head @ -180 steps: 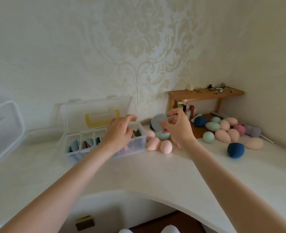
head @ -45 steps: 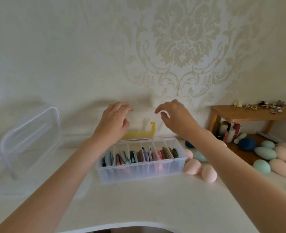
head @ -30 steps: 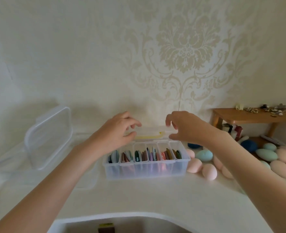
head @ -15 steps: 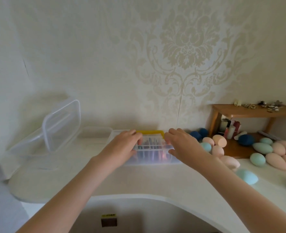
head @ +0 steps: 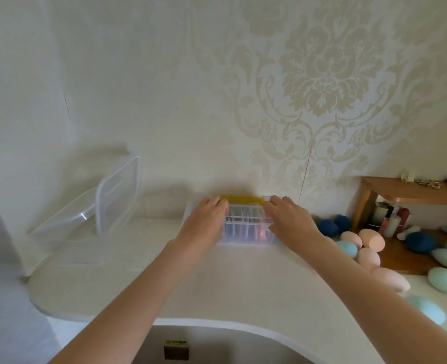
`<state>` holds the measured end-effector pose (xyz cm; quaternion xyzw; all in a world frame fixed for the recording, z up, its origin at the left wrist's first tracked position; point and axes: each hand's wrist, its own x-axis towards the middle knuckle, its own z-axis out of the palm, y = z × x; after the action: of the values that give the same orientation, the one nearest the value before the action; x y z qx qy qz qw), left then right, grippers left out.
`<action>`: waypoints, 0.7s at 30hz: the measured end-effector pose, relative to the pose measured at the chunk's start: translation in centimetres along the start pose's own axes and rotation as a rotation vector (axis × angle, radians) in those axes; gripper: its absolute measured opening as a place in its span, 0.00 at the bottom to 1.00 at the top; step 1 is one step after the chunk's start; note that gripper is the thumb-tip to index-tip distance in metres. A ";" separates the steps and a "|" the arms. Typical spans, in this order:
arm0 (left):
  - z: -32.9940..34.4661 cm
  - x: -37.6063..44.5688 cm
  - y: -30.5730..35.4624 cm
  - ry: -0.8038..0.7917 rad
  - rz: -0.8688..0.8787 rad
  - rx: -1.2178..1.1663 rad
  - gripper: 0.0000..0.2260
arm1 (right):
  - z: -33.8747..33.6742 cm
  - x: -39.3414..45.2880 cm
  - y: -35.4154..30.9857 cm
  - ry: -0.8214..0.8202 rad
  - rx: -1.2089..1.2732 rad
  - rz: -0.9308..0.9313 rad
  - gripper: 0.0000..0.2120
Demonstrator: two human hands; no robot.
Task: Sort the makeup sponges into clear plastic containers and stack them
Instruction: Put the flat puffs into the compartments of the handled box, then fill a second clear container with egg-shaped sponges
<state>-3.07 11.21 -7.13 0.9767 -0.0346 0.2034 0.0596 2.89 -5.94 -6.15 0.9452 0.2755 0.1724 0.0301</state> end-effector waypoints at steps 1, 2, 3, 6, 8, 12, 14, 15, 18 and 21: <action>-0.3 -0.3 0.0 0.027 -0.032 0.021 0.12 | 0.2 -0.1 0.2 0.007 0.008 0.008 0.16; -0.7 -1.2 -0.3 0.031 -0.097 0.076 0.12 | 0.4 -0.5 0.1 0.006 0.019 0.030 0.16; -1.0 -1.7 -0.7 0.011 -0.179 0.130 0.14 | 0.5 -0.6 0.3 0.002 0.026 0.070 0.17; -1.6 -3.8 -2.4 -0.251 -0.366 0.274 0.22 | 0.7 -1.5 0.8 -0.017 0.196 0.207 0.16; -1.3 -4.8 -3.2 -0.313 -0.377 0.254 0.16 | 1.0 -1.9 1.3 -0.040 0.269 0.196 0.14; -2.3 -5.1 -2.8 -0.097 -0.434 0.086 0.11 | 1.0 -2.3 2.5 -0.011 0.320 0.177 0.10; -3.5 -4.8 -2.4 -0.006 -0.414 0.070 0.11 | 1.0 -2.3 3.2 -0.016 0.337 0.201 0.09; -4.3 -4.6 -2.2 0.035 -0.398 0.060 0.10 | 1.1 -2.3 3.6 -0.018 0.341 0.211 0.09; -6.3 -3.8 -1.6 0.133 -0.336 -0.020 0.09 | 1.2 -2.4 4.1 0.009 0.383 0.240 0.10; -7.8 -3.2 -0.4 0.157 -0.228 -0.050 0.08 | 1.0 -2.4 3.8 0.021 0.503 0.311 0.10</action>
<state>-9.03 12.78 -1.35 0.9536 0.0761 0.2700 0.1092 3.32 -10.38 -7.24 0.9520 0.1617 0.1113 -0.2347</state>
